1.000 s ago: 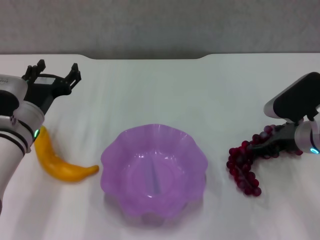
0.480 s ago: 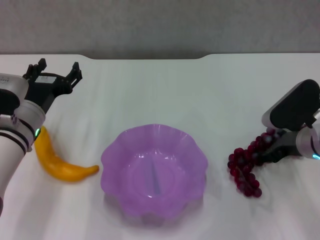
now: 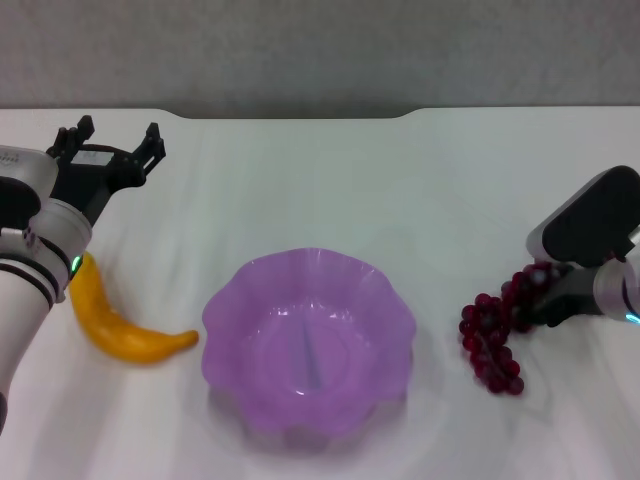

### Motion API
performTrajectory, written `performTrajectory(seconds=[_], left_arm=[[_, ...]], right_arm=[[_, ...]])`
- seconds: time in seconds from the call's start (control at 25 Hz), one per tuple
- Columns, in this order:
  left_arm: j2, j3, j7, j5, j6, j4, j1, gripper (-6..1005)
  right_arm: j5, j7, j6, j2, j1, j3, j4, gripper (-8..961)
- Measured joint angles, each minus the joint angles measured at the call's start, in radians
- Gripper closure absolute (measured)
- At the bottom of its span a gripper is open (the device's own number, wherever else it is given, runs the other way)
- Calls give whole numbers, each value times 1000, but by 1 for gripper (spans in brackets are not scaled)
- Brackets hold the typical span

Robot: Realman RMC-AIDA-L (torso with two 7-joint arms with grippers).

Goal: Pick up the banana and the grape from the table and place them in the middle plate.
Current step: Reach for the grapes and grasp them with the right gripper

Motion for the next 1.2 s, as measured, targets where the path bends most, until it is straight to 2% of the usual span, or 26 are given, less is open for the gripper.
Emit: performTrajectory(seconds=[0.28,0.48,0.64,1.2], left_arm=[[-1,0,0,0,0,6,0,106],[-1,0,0,0,5,3,0,106],[-2,0,0,0,6,2,0,106],[-2,0,0,0,7,0,0,106]], right_arm=[[-1,70,-37,-6,1,10,1,221],[-26,84,-60,-5,-3,13,5,366],[-80,96,-63,-1,-3,10,12,413],[-68,98,-74,-1,-3,11,11,549]])
